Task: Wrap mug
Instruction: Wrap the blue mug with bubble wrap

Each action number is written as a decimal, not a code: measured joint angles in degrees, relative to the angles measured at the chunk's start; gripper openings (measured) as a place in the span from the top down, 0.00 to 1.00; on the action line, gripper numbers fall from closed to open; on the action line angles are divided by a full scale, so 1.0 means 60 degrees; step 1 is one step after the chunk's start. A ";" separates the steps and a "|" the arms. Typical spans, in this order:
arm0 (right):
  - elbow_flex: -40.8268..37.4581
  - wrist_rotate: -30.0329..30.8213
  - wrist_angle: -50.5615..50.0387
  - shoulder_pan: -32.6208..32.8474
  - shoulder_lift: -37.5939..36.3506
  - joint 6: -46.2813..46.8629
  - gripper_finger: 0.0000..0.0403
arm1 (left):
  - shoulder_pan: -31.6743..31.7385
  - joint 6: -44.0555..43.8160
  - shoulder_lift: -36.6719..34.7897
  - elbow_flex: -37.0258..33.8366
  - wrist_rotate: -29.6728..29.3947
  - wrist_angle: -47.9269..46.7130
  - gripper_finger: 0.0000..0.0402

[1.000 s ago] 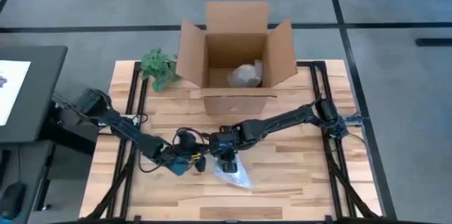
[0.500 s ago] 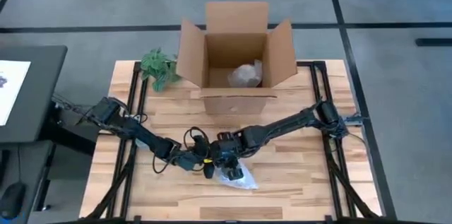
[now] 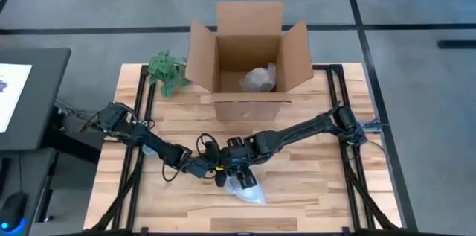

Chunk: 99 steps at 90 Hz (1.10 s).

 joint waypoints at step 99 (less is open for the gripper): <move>-0.0679 0.0844 -0.0561 0.3010 -0.0066 1.0327 0.44 | 0.0044 0.0474 0.0000 0.0000 0.0772 -0.0857 1.00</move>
